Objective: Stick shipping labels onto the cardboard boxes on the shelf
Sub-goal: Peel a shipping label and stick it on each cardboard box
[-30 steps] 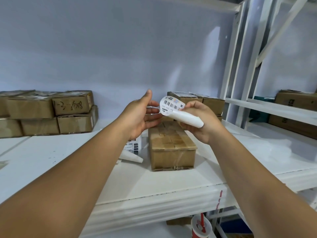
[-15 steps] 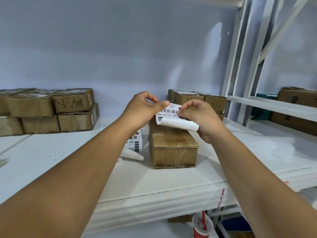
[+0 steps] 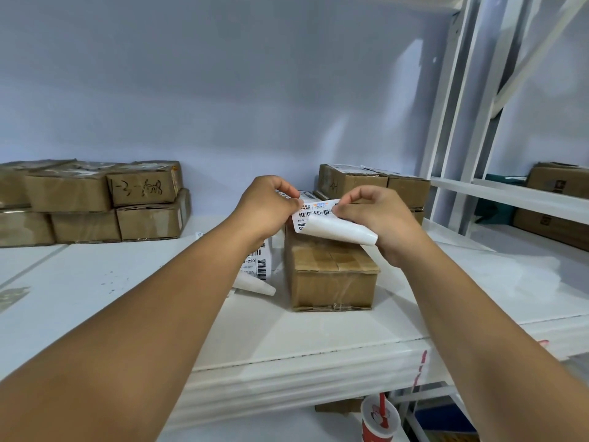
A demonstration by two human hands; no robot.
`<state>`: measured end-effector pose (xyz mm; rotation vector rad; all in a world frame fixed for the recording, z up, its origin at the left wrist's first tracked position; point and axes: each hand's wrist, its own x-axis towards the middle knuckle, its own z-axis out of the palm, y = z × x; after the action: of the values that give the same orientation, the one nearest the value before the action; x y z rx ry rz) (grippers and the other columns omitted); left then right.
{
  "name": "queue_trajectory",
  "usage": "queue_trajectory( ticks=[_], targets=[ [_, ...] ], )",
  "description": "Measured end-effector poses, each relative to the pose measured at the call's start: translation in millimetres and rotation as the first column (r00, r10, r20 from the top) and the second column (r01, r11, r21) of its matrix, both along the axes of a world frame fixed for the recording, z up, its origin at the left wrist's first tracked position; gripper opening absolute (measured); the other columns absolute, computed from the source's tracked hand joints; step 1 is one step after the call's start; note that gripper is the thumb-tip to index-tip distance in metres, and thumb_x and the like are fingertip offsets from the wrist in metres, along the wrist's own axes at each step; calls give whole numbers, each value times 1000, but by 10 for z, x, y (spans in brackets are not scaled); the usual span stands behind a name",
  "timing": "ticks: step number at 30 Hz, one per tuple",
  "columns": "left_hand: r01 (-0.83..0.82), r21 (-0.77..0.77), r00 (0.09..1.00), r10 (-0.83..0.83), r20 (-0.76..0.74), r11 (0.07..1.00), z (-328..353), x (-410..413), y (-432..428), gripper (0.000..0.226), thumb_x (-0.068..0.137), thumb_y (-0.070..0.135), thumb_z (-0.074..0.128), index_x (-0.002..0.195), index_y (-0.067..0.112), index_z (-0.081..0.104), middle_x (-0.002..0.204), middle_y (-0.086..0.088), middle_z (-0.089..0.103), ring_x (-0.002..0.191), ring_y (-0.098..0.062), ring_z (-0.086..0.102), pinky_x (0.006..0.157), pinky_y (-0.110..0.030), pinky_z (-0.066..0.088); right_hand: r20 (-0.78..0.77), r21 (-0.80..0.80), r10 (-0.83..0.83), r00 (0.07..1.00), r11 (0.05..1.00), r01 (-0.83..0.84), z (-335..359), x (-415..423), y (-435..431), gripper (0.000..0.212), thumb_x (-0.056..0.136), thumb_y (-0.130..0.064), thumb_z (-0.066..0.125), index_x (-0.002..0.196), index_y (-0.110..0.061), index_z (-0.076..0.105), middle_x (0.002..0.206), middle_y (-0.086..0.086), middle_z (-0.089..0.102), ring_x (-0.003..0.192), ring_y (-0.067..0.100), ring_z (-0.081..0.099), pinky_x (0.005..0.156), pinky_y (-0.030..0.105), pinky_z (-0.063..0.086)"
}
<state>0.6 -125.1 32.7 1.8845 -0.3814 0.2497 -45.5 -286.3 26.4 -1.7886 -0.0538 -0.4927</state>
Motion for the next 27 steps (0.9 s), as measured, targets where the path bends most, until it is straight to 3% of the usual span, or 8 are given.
queue_trajectory(
  ticks=[4, 7, 11, 17, 24, 27],
  targets=[
    [-18, 47, 999, 17, 27, 999, -23, 13, -6, 11, 86, 13, 64, 80, 21, 62, 87, -9, 63, 71, -22, 57, 76, -39, 53, 7, -57, -14, 1000, 998, 14, -3, 12, 3, 17, 81, -1, 67, 70, -13, 60, 73, 4, 62, 67, 17, 54, 63, 28, 44],
    [-38, 80, 998, 35, 44, 996, -31, 30, -7, 10, 86, 12, 63, 80, 21, 62, 92, -9, 65, 78, -26, 62, 74, -36, 54, 4, -103, 0, 1000, 995, 1, -12, 15, -2, 28, 82, 11, 55, 70, -14, 59, 87, 11, 62, 74, 21, 57, 62, 32, 50],
    [-62, 174, 991, 39, 130, 983, -22, -9, -20, 6, 88, 13, 60, 92, 16, 63, 89, -6, 64, 71, -20, 56, 55, -24, 41, 17, -174, -1, 1000, 985, 4, -19, 26, -17, 31, 83, 13, 52, 71, -15, 59, 74, 6, 64, 65, 17, 56, 55, 26, 46],
    [-68, 201, 989, 40, 142, 977, -12, -36, -25, 13, 87, 7, 57, 94, 17, 62, 98, -8, 67, 92, -22, 62, 69, -28, 46, 12, -192, 4, 1000, 981, -1, -22, 41, -40, 34, 84, 14, 48, 72, -15, 59, 72, 4, 63, 63, 15, 56, 53, 23, 47],
    [-87, 257, 985, 45, 166, 962, -11, -41, -22, 15, 85, 8, 61, 97, 18, 62, 101, -7, 64, 93, -23, 60, 68, -27, 44, 31, -291, 1, 1000, 957, 8, -57, 63, -76, 35, 80, 14, 53, 74, -20, 62, 76, 6, 66, 70, 20, 58, 67, 35, 47],
    [-124, 322, 977, 59, 204, 939, -25, -26, -28, 17, 85, 8, 61, 96, 21, 60, 102, -5, 62, 94, -23, 59, 72, -26, 44, 53, -346, -6, 999, 938, 24, -56, 63, -72, 34, 80, 11, 56, 76, -21, 63, 80, 6, 67, 74, 19, 60, 70, 35, 50]
  ],
)
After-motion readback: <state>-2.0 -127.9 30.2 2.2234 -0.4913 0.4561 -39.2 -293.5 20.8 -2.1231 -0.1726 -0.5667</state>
